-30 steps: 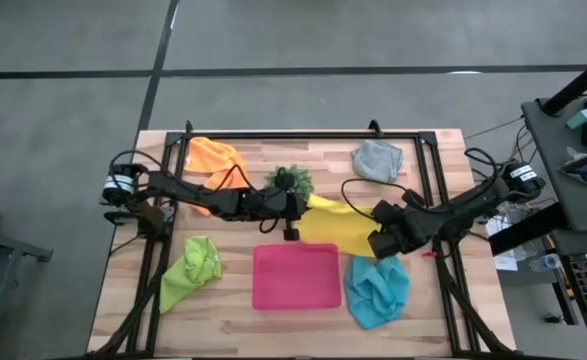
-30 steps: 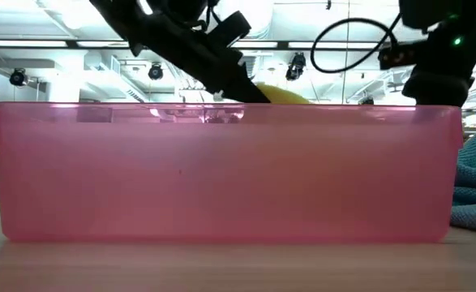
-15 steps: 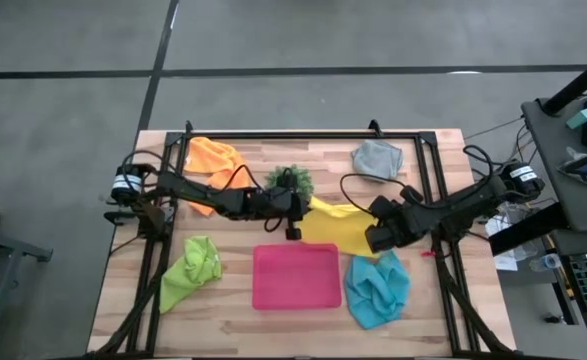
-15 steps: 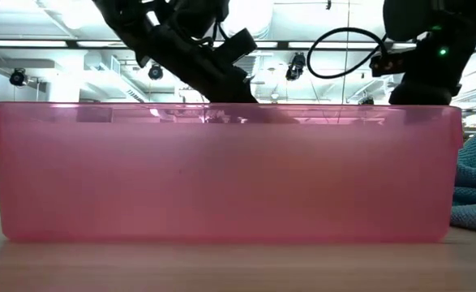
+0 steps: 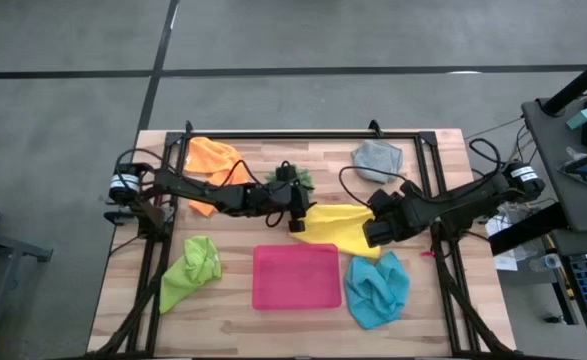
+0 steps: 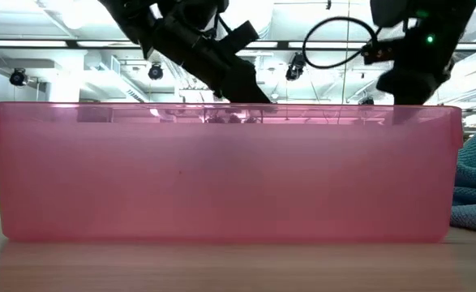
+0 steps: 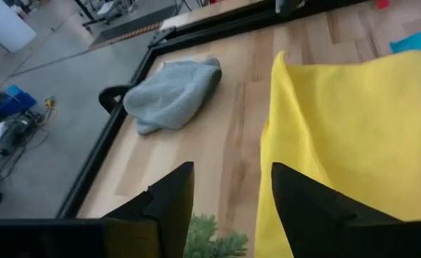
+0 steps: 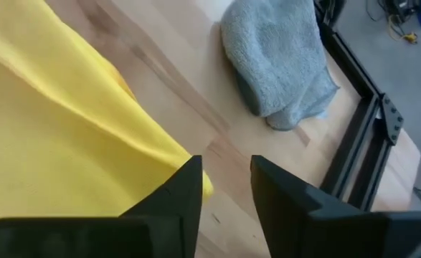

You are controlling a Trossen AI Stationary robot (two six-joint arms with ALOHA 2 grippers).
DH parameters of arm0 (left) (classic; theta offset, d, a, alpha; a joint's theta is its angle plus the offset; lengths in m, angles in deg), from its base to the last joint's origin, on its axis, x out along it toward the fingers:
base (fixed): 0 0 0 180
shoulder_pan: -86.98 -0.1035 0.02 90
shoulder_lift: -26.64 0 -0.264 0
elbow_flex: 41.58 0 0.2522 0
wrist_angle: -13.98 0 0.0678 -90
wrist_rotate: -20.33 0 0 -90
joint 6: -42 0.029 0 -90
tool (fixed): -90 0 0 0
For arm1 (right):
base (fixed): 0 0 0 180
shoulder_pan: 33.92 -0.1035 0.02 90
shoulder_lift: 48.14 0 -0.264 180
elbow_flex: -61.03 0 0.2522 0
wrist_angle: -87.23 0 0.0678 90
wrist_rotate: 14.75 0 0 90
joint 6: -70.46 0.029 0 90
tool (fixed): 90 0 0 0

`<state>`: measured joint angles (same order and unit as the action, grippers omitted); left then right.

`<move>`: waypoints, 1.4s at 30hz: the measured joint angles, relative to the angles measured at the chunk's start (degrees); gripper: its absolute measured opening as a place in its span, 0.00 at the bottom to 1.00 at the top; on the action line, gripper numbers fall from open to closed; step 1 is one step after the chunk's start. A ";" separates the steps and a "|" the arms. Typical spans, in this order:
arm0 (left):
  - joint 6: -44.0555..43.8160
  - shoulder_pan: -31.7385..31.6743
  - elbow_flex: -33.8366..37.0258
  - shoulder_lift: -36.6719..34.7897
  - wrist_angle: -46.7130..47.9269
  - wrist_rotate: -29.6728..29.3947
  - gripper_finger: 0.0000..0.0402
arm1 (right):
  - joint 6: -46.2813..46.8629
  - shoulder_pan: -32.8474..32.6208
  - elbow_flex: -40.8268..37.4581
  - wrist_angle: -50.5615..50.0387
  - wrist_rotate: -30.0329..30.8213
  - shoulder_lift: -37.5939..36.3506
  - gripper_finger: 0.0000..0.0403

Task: Fold microfiber towels
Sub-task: Fold the yellow microfiber cloth

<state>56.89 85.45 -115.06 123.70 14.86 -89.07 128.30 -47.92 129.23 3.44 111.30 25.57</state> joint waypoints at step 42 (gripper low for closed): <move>2.59 4.21 2.11 -20.00 17.96 0.03 0.43 | -2.36 -2.97 -6.95 6.09 -24.32 4.54 0.02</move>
<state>59.48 89.66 -112.95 103.70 32.82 -89.04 125.95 -50.89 122.28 9.53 86.97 30.11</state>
